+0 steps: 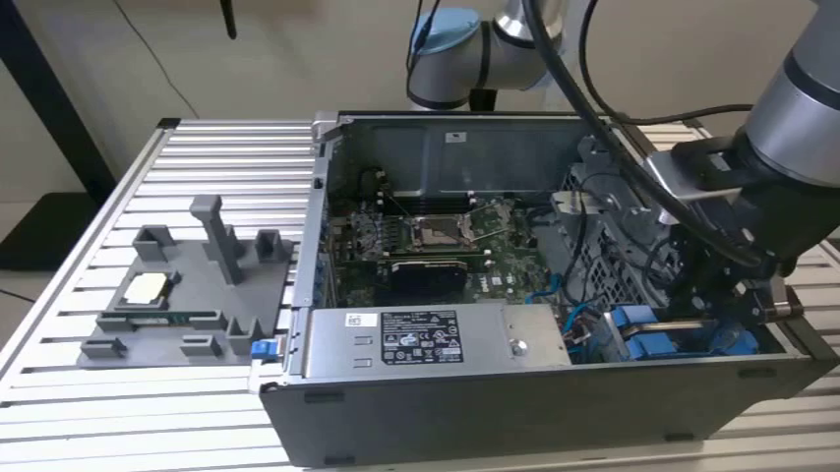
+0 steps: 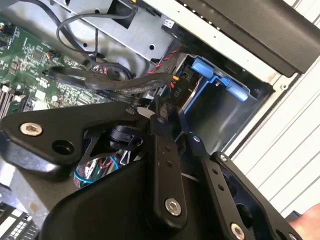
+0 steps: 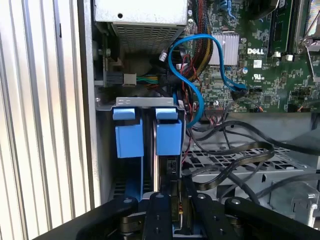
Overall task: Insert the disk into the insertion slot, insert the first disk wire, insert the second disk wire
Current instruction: 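Insert the second disk wire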
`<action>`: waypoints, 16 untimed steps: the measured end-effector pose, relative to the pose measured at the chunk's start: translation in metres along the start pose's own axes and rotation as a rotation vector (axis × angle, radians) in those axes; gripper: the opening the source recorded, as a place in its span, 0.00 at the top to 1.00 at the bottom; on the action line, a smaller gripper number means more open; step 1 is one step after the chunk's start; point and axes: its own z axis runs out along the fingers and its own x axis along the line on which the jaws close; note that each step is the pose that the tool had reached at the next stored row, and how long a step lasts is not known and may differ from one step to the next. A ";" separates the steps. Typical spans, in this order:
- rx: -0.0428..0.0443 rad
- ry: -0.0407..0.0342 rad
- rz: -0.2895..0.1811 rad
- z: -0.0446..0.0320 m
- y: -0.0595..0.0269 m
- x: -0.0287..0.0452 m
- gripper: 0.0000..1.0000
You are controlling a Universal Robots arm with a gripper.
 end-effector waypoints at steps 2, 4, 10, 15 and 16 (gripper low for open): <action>0.0000 0.0000 0.000 -0.0040 -0.0005 -0.0005 0.76; 0.0000 -0.0001 0.001 -0.0073 -0.0009 -0.0009 0.76; 0.0000 0.0001 0.001 -0.0174 -0.0021 -0.0022 0.76; 0.0000 0.0001 0.001 -0.0262 -0.0032 -0.0033 0.76; 0.0000 0.0001 0.001 -0.0283 -0.0034 -0.0036 0.76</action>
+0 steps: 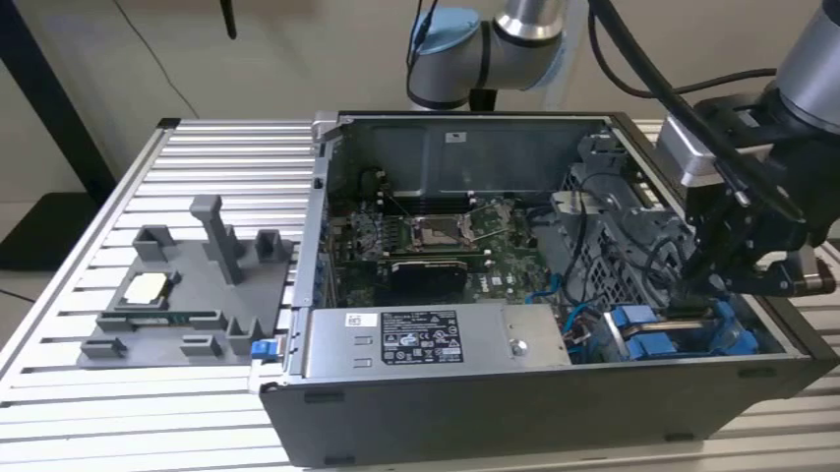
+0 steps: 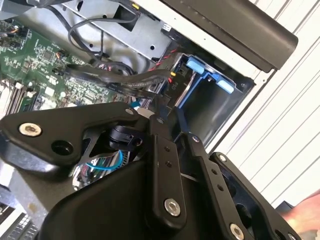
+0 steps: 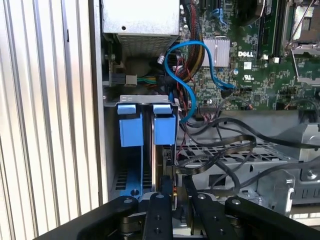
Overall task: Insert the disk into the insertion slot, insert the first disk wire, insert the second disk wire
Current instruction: 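Insert the second disk wire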
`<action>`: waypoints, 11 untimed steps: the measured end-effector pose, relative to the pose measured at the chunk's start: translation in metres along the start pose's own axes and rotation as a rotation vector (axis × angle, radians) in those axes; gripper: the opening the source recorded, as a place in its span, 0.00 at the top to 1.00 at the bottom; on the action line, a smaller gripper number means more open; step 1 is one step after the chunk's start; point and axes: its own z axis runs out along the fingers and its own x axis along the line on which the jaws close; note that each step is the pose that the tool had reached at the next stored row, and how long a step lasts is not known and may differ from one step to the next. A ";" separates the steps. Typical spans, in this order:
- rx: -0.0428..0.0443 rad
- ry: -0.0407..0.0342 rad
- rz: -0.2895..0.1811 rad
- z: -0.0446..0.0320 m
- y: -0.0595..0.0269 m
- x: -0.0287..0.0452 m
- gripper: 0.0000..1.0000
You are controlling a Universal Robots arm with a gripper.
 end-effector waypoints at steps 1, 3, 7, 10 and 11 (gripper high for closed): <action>0.0000 0.0000 0.000 -0.0019 -0.0002 -0.0003 0.76; -0.0004 -0.0001 0.000 -0.0053 -0.0007 -0.0007 0.76; -0.0152 0.0025 0.002 -0.0097 -0.0012 -0.0012 0.76; -0.0330 0.0064 0.003 -0.0117 -0.0015 -0.0015 0.76; -0.0373 0.0069 0.004 -0.0133 -0.0018 -0.0017 0.76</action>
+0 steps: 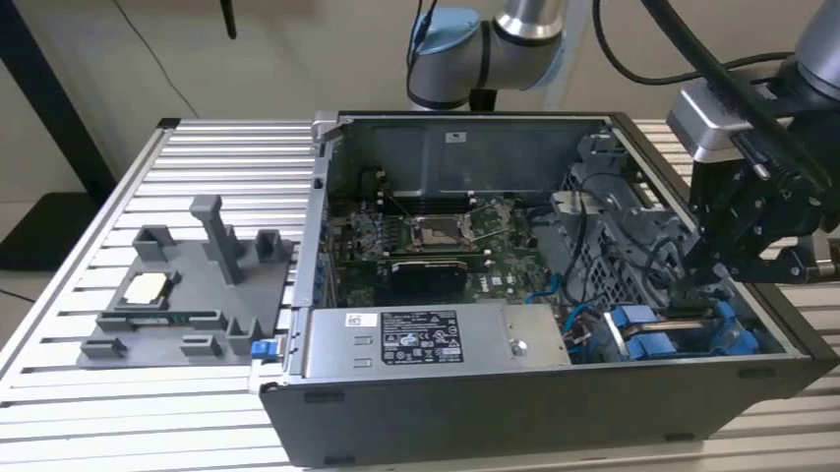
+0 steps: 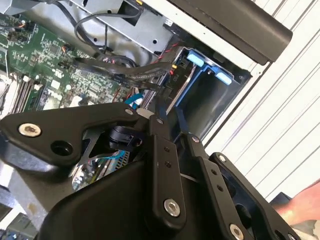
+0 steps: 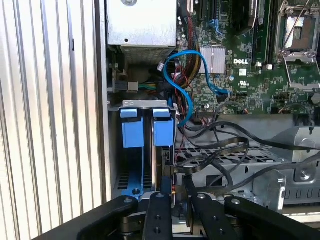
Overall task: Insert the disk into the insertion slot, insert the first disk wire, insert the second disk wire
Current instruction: 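Insert the second disk wire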
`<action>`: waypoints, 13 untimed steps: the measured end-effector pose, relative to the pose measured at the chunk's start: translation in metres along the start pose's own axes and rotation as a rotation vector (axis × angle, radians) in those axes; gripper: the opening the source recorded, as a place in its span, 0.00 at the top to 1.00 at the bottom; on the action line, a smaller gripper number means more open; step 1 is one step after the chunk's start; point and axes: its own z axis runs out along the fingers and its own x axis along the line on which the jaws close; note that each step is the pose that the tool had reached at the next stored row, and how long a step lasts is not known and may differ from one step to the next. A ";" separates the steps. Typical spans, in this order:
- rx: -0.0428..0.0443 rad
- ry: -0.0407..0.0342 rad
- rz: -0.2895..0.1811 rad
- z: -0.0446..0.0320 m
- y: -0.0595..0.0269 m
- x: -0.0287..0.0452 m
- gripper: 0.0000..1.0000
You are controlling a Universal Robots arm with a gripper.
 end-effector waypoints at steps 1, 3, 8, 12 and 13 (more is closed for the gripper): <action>-0.0029 0.0002 0.000 -0.0028 -0.0002 -0.0003 0.76; -0.0059 -0.0001 0.001 -0.0083 -0.0006 -0.0010 0.76; -0.0083 -0.0001 0.002 -0.0208 -0.0017 -0.0024 0.76; -0.0083 0.0000 0.002 -0.0209 -0.0017 -0.0025 0.76; -0.0083 -0.0001 0.002 -0.0209 -0.0017 -0.0025 0.76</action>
